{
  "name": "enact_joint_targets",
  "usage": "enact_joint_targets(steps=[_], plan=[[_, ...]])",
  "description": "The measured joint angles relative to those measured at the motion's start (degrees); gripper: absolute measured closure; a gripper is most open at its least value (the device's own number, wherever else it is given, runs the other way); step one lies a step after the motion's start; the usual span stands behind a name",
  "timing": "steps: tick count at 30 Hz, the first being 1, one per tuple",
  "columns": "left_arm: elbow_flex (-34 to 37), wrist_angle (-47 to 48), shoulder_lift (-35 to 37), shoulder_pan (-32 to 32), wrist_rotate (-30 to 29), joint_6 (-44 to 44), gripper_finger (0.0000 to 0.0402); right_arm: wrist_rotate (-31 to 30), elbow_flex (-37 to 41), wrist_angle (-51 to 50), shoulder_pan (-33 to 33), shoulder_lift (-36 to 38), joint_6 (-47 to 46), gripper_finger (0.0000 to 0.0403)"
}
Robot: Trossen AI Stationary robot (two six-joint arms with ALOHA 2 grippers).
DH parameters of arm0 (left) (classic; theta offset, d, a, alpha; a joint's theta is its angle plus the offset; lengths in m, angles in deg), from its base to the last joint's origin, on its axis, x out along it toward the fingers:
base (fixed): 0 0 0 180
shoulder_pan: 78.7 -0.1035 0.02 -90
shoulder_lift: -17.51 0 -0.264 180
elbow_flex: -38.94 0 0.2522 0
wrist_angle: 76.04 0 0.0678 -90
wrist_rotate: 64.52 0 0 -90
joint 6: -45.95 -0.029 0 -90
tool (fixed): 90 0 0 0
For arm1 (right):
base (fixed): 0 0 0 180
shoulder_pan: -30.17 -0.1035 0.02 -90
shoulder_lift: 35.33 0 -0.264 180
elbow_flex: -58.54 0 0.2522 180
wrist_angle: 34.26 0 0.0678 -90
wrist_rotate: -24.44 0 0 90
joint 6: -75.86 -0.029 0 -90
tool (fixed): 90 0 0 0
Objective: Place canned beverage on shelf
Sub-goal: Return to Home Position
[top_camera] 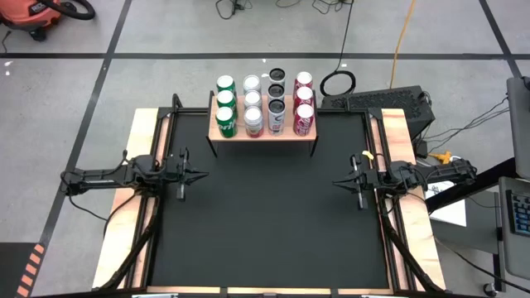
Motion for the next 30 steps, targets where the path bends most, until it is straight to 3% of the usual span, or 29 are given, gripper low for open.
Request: enact_joint_targets(steps=[30], plan=[[0.0, 0.0, 0.9, -0.2, -0.4, -0.4, 0.0391, -2.1, -0.4, -0.4, 0.0, 0.2, 0.3, 0.0403]])
